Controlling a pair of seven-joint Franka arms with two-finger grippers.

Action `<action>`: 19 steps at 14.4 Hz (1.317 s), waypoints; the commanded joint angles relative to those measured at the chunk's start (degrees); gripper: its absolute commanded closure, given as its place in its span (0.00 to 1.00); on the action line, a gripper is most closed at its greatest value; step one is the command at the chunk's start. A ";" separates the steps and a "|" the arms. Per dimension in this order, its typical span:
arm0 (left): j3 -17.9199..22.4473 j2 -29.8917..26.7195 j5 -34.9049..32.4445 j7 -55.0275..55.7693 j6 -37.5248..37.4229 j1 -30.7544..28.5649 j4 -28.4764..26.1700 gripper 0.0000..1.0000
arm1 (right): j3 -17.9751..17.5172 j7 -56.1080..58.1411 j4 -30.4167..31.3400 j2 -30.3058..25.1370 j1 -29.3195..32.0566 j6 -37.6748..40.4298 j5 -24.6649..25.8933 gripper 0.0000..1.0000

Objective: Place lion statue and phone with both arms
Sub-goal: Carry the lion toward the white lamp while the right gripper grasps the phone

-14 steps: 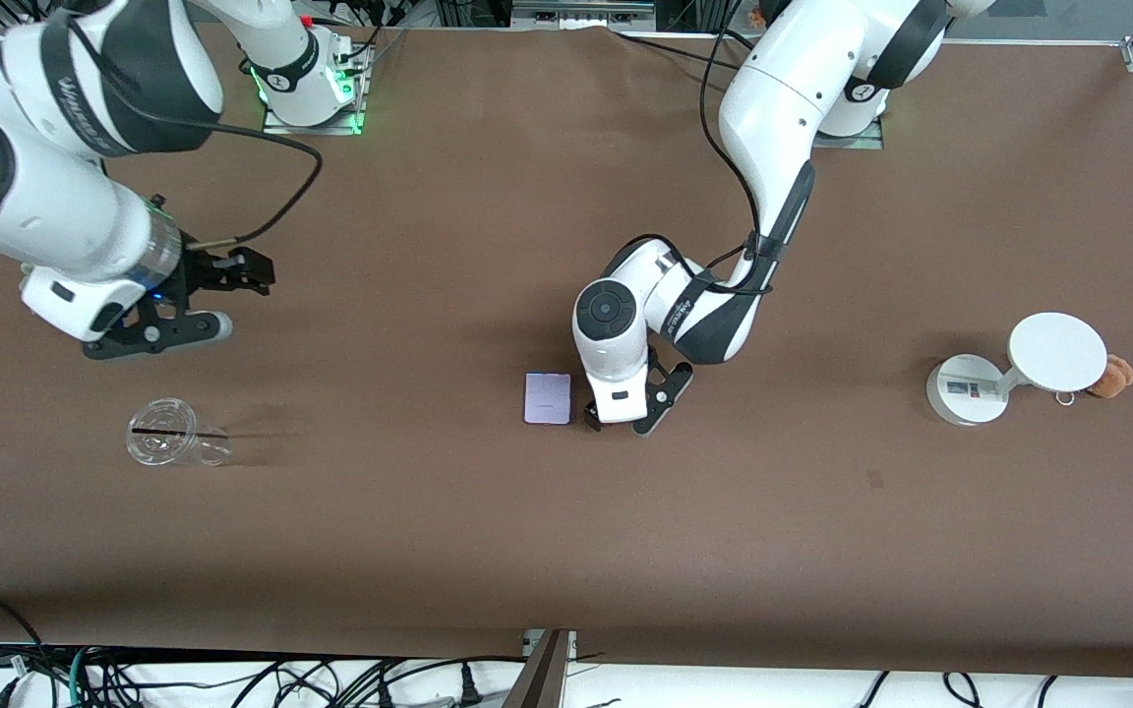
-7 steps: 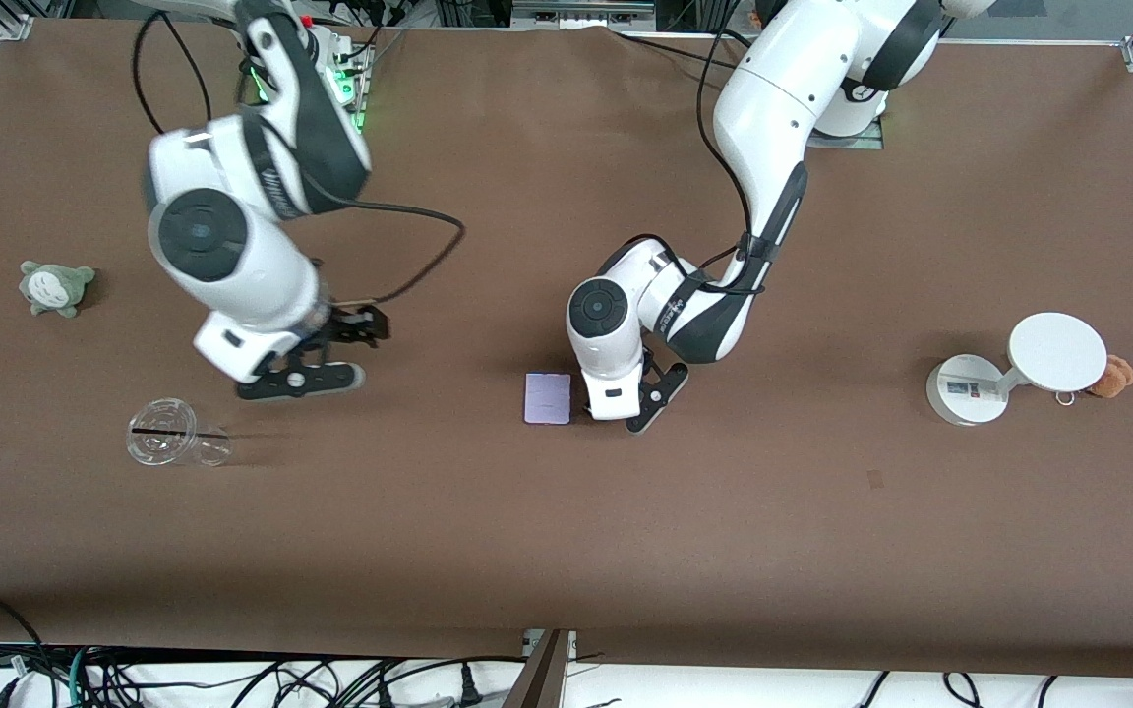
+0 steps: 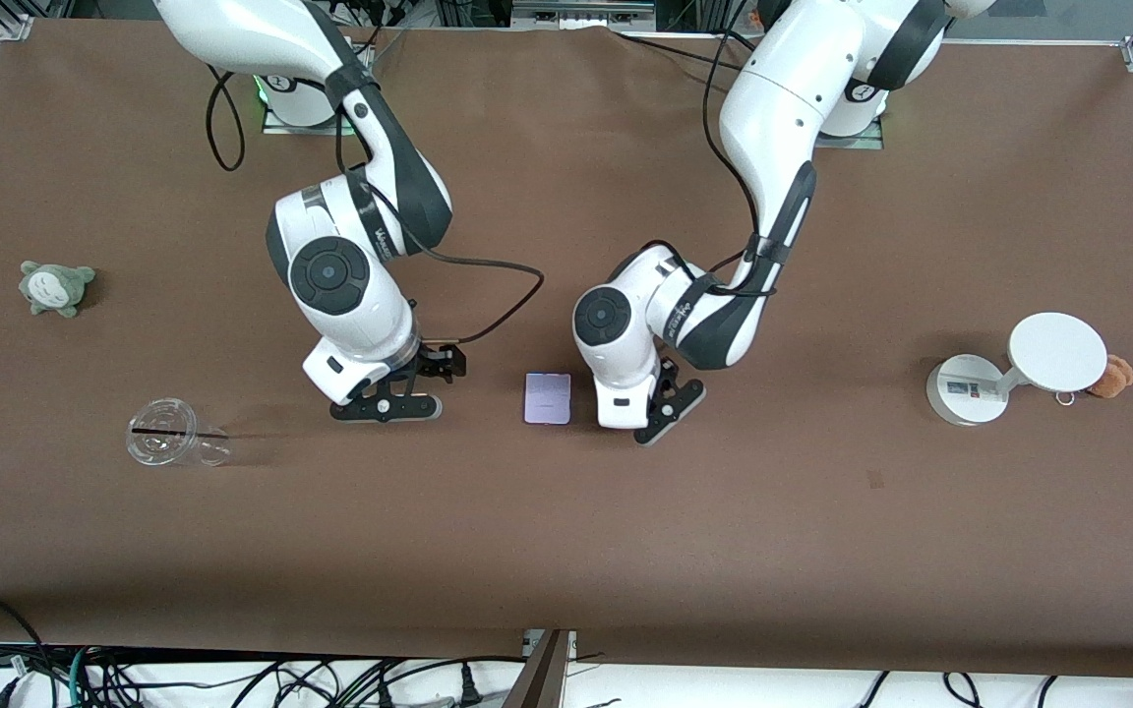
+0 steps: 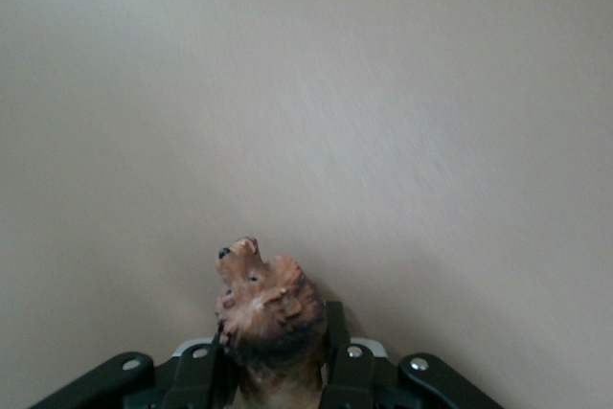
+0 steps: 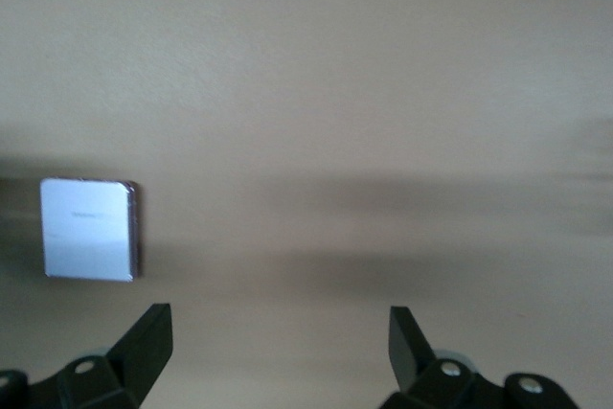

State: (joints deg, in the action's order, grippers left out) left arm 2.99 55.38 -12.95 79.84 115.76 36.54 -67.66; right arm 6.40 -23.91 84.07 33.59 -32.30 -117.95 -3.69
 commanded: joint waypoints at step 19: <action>0.44 -23.47 -1.11 -63.83 21.70 -28.45 -37.11 1.00 | -3.76 -9.23 -7.70 17.38 -7.52 -22.05 -4.31 0.00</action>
State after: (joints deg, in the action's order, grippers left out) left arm 4.36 34.54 -13.00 19.74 135.33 9.75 -101.11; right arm 2.32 -32.75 78.08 49.31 -39.27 -139.21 -7.87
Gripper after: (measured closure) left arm 0.639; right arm 0.000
